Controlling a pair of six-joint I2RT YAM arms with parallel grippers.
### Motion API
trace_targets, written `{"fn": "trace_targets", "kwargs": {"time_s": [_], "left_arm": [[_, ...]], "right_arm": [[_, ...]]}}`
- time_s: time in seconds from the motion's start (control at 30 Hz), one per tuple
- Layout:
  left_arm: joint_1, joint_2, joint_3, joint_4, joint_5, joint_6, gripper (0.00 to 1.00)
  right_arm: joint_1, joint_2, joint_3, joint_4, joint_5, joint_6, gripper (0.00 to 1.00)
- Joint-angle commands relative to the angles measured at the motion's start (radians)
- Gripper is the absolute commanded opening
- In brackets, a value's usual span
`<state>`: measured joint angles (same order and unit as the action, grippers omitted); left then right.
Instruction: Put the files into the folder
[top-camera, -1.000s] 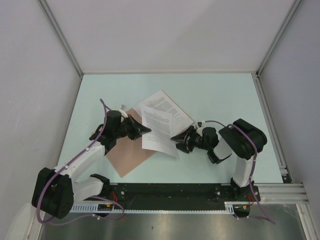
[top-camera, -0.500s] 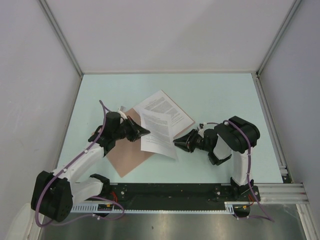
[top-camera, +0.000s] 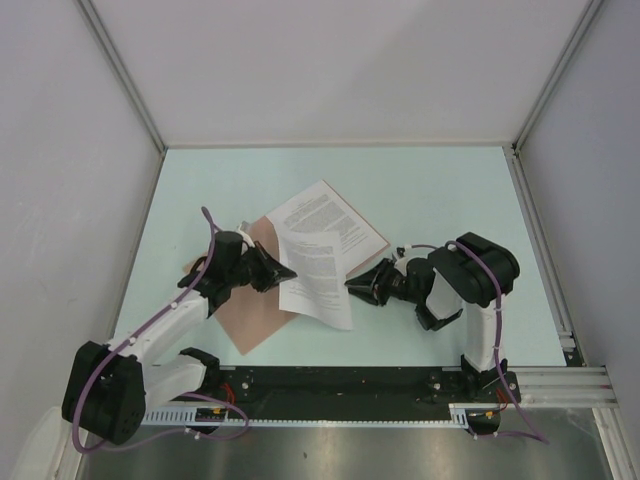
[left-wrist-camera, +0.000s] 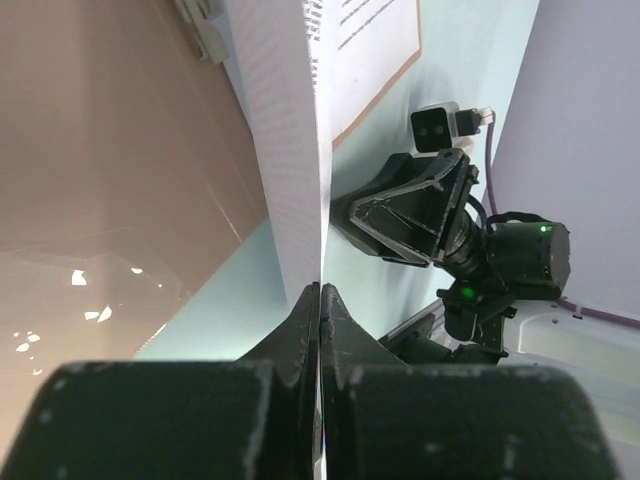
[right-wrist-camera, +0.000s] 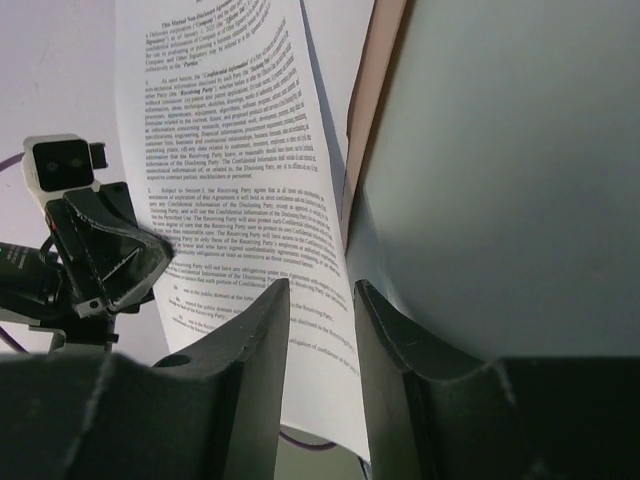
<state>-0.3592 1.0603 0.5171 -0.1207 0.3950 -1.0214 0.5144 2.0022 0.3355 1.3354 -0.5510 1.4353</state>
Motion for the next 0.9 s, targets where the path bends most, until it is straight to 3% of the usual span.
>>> {"fn": "trace_targets", "kwargs": {"time_s": [0.0,0.23,0.4,0.57,0.7,0.77,0.8,0.83,0.87], "left_arm": [[0.009,-0.016,-0.026,0.001,-0.021,0.033,0.00],[0.009,-0.016,-0.068,0.004,-0.038,0.058,0.00],[0.009,-0.022,-0.089,0.003,-0.047,0.072,0.00],[0.009,-0.034,-0.106,-0.003,-0.062,0.089,0.00],[0.009,-0.048,-0.117,-0.037,-0.128,0.158,0.00],[0.009,-0.071,-0.114,-0.092,-0.163,0.202,0.10],[0.009,-0.088,-0.114,-0.112,-0.212,0.213,0.22],[0.009,-0.106,-0.115,-0.131,-0.237,0.221,0.43],[0.009,-0.150,-0.114,-0.166,-0.261,0.230,0.52]], "right_arm": [[0.026,-0.003,0.023,0.235,-0.015,-0.050,0.38],[0.050,0.038,0.046,0.200,-0.038,-0.144,0.40],[0.078,0.011,0.082,0.044,-0.032,-0.255,0.42],[0.085,-0.032,0.100,-0.040,-0.024,-0.331,0.32],[0.078,-0.118,0.134,-0.169,-0.043,-0.441,0.10],[0.079,-0.196,0.198,-0.358,-0.056,-0.595,0.00],[0.084,-0.222,0.229,-0.448,-0.050,-0.660,0.00],[0.091,-0.270,0.264,-0.538,-0.024,-0.746,0.00],[0.113,-0.289,0.345,-0.700,-0.006,-0.888,0.00]]}}
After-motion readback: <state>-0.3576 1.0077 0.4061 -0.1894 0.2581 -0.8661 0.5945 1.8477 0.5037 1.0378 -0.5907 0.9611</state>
